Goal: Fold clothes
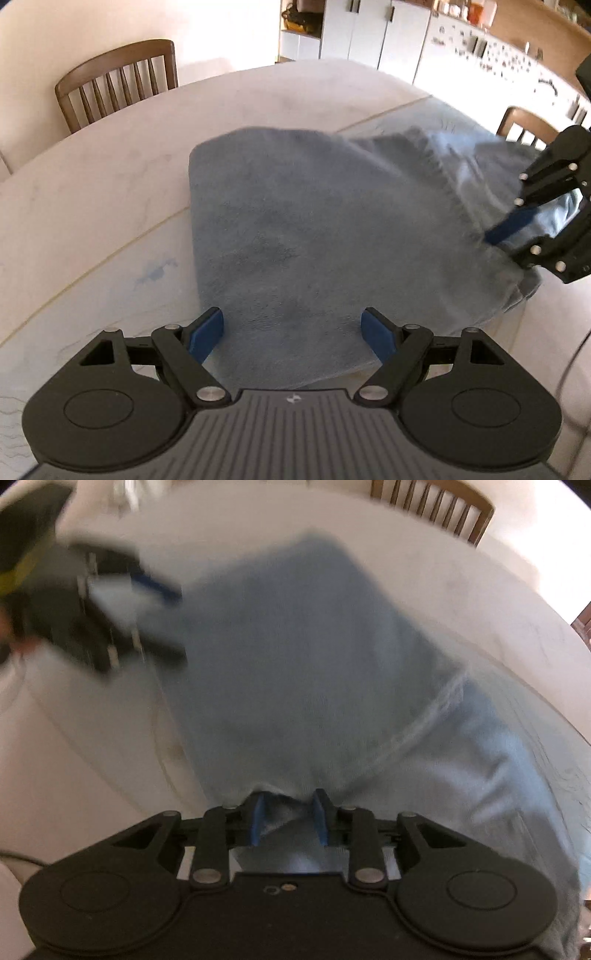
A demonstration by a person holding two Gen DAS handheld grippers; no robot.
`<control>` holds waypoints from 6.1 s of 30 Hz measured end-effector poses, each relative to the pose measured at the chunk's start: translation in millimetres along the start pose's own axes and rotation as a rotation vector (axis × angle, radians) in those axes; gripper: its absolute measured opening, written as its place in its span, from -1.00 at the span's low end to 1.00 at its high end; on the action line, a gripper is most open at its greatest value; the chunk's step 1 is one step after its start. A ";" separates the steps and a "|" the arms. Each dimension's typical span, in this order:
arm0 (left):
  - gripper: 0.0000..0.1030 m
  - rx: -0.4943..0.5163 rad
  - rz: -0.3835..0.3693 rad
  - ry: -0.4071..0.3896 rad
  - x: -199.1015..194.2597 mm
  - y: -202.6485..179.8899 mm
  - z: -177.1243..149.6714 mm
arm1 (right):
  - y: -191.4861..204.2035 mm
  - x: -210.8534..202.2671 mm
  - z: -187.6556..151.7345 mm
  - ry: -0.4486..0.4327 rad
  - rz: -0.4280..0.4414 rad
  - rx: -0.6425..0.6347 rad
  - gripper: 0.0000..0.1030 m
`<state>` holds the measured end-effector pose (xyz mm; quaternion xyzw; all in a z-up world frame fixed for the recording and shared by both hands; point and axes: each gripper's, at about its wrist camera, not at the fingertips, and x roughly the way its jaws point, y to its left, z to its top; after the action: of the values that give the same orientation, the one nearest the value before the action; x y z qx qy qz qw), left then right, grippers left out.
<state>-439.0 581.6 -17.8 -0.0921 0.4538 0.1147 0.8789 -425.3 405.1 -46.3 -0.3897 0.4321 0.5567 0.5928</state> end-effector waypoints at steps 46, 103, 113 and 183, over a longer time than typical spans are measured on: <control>0.16 -0.288 0.072 0.073 -2.4 17.8 -1.1 | -3.4 -42.8 2.3 -0.130 -0.079 0.073 1.00; -0.47 -0.607 0.554 0.007 -139.0 -171.2 -83.9 | -243.3 -48.0 -195.1 -0.297 0.169 0.995 1.00; -0.39 -0.353 0.474 0.058 -92.3 -148.2 -81.8 | -173.6 -111.1 -162.1 -0.425 -0.067 0.717 1.00; -0.79 -0.409 0.284 -0.076 -76.9 -90.5 -85.0 | 20.6 -72.6 -91.8 -0.202 0.171 -0.175 1.00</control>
<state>-522.4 463.3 1.8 -0.1987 0.3962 0.3299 0.8335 -453.5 296.7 -6.9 -0.3437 0.3517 0.6770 0.5476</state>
